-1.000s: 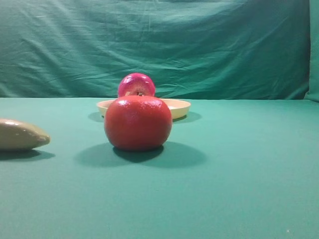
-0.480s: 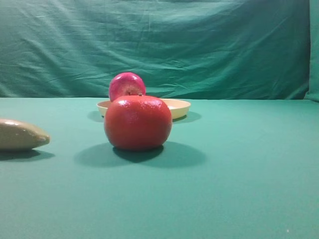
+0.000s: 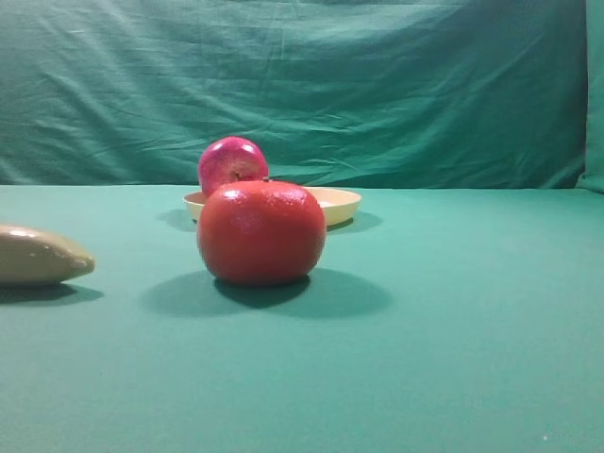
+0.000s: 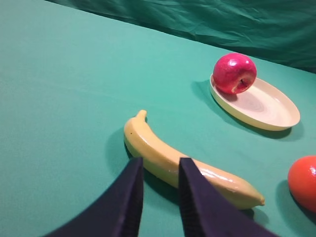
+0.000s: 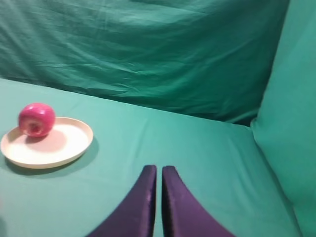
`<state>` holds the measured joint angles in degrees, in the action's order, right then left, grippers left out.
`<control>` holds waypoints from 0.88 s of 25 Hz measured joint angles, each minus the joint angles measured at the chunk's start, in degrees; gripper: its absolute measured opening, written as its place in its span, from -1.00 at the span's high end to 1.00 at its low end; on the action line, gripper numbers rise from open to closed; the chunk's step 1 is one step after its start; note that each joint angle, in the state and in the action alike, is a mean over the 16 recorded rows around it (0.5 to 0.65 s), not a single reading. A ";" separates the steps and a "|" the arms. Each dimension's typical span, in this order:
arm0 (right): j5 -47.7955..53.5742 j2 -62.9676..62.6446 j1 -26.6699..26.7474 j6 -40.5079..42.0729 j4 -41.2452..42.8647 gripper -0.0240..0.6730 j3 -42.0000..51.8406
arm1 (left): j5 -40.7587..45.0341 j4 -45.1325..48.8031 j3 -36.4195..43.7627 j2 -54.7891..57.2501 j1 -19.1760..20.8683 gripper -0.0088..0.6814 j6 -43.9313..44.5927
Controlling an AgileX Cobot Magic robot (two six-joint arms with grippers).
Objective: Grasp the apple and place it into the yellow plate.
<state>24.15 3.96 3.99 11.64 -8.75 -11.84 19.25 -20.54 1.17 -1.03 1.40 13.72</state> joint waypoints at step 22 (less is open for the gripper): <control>-3.45 -4.65 -1.98 0.02 -2.75 0.93 13.46 | 0.00 0.00 0.00 0.00 0.00 0.52 0.00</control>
<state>20.71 -0.69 2.01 11.65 -11.50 1.62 19.25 -20.54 1.17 -1.03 1.40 13.72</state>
